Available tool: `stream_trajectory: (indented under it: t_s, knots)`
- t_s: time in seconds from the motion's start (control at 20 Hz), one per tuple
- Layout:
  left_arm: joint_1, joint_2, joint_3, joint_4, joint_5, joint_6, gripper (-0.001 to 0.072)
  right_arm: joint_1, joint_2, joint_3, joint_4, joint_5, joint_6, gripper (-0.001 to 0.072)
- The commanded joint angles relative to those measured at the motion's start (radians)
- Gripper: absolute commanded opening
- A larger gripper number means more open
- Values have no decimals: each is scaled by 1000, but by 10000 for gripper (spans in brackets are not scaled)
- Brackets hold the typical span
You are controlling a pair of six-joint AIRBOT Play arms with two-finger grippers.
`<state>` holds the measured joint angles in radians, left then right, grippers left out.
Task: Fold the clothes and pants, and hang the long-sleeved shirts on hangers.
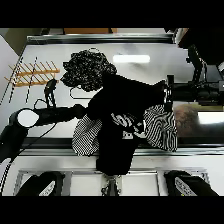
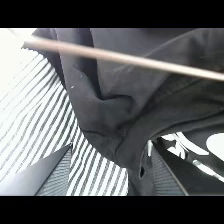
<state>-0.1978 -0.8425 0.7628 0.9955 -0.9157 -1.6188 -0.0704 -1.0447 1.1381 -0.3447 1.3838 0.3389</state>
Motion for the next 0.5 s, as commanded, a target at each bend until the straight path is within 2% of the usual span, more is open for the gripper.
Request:
stream_trajectory:
  t_s: [0.0, 0.2, 0.45]
  knots:
    - [-30, 64, -77, -2, 80, -61, 491, 1, -3, 0, -3, 0, 3, 14]
    - [-63, 108, -91, 6, 111, -66, 490, 1, -7, 0, -3, 0, 3, 14]
    - [-60, 32, -90, -4, 139, -81, 490, 1, -7, 0, -3, 4, 3, 15]
